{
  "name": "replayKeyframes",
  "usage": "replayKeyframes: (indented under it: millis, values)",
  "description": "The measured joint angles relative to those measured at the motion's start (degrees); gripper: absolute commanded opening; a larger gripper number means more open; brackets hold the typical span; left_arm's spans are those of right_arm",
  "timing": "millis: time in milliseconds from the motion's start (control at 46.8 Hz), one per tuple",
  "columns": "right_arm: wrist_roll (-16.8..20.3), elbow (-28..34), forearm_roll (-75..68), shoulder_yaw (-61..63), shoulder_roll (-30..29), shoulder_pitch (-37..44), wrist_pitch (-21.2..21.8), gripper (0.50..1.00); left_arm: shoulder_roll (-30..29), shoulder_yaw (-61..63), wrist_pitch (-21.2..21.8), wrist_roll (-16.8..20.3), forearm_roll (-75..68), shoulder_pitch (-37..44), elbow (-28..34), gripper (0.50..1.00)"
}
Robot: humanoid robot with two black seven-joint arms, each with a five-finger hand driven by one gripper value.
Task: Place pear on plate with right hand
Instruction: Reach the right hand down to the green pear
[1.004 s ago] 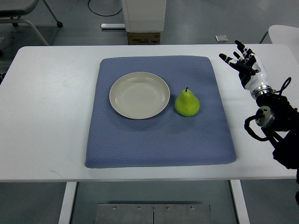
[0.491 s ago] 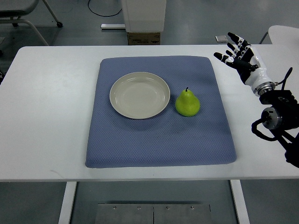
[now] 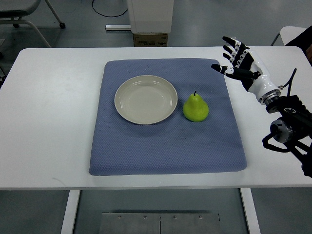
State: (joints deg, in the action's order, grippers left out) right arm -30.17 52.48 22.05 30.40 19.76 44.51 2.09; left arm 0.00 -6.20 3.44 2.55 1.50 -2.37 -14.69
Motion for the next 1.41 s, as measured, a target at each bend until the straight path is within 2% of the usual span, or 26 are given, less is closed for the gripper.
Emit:
replayKeyframes:
  millis: [299,1410]
  values:
    - [-4.8,0.0,3.7,-7.2,0.0,1.6,0.0,1.000,0.0,0.0,0.0,0.0,0.0,0.0,0.0,1.000]
    - [-4.8,-0.1,14.5,-13.4,-0.8,1.6,-1.7,0.998,0.0,0.0,0.0,0.0,0.0,0.0,0.0,1.000]
